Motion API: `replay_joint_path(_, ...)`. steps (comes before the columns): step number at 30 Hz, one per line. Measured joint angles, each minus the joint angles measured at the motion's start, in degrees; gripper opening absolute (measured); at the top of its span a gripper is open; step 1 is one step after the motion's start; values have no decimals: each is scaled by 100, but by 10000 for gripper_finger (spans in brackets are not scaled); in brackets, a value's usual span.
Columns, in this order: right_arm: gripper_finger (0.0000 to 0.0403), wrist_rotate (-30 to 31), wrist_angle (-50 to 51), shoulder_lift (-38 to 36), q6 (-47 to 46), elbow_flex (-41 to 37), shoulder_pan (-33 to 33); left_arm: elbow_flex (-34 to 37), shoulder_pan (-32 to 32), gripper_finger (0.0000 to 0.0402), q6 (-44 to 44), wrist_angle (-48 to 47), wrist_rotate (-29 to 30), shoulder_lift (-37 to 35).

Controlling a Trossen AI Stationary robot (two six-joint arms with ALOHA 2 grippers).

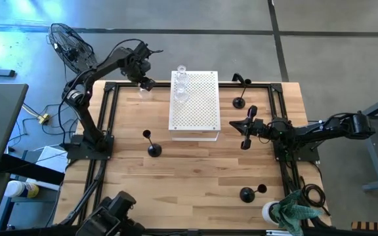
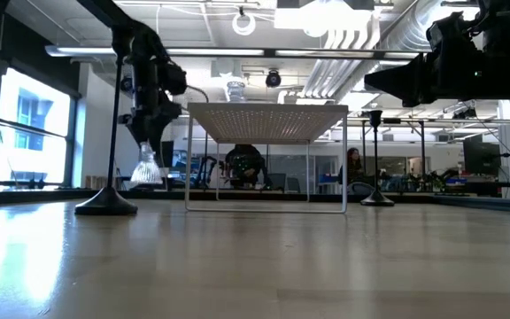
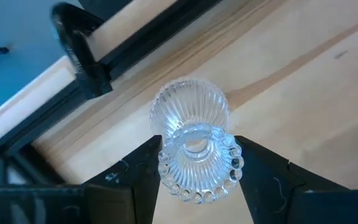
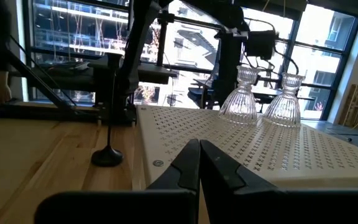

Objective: Pick & Place candle stick holders
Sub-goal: Put the transparent candle holder on the shelf aligned with the other transparent candle holders

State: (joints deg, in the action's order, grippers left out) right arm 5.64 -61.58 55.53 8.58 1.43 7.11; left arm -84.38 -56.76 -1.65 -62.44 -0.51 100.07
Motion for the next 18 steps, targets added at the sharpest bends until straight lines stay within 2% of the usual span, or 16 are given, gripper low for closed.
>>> replay_joint_path(9, 0, 0, -2, 0, 2, 0, 1, -1050, 501, 181, -92, -1376, 26, -569)
replay_joint_path(18, 0, -2, -2, 0, 2, 0, 0, -2419, 1798, 180, 131, -2533, -2, -1027)
